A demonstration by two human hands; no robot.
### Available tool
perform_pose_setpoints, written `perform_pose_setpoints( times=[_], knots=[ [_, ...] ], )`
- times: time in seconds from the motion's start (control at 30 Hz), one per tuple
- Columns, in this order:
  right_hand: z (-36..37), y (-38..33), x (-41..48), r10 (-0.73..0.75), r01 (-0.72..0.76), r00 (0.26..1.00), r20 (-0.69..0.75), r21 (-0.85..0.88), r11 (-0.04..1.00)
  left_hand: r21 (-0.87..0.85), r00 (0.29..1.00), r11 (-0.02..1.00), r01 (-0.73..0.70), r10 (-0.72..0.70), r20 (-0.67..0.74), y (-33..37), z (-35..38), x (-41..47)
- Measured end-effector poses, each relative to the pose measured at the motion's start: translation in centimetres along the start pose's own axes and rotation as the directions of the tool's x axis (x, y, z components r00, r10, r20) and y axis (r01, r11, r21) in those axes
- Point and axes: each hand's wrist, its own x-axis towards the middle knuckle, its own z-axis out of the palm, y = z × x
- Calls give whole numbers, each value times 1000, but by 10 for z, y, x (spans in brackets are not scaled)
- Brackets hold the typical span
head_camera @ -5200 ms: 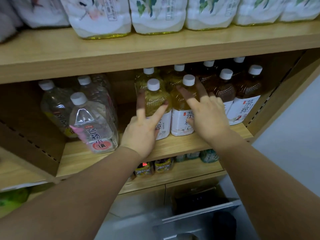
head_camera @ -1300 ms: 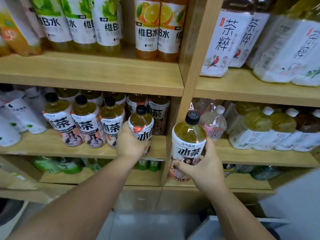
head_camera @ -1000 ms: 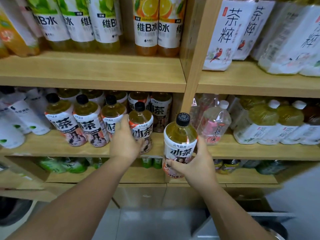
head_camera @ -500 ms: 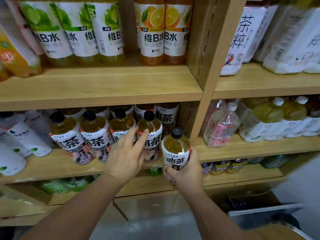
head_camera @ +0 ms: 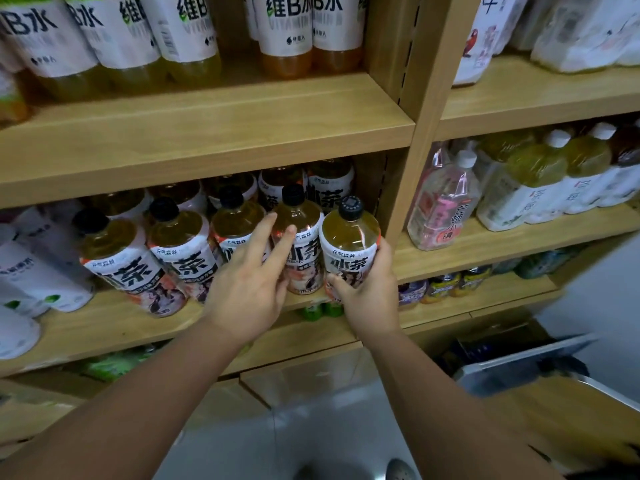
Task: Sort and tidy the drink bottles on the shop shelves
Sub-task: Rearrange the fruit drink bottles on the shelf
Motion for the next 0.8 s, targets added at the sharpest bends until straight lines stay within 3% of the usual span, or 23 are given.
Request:
perform_pose_setpoints(
  times=[0.17, 0.3, 0.5, 0.8],
  knots=[
    [0, 1, 0, 20, -22, 1000, -14, -216, 976, -60, 999, 998, 33, -30, 44, 7, 0, 10],
    [-11, -11, 0, 75, -51, 997, 30, -474, 879, -119, 996, 989, 86, -83, 32, 20, 1, 16],
    [-18, -19, 2, 123, -57, 991, 52, -666, 744, -211, 992, 970, 120, -124, -3, 27, -1, 25],
    [1, -5, 11, 158, -103, 986, 47, -569, 816, -71, 983, 980, 185, -185, 6, 30, -3, 45]
  ],
)
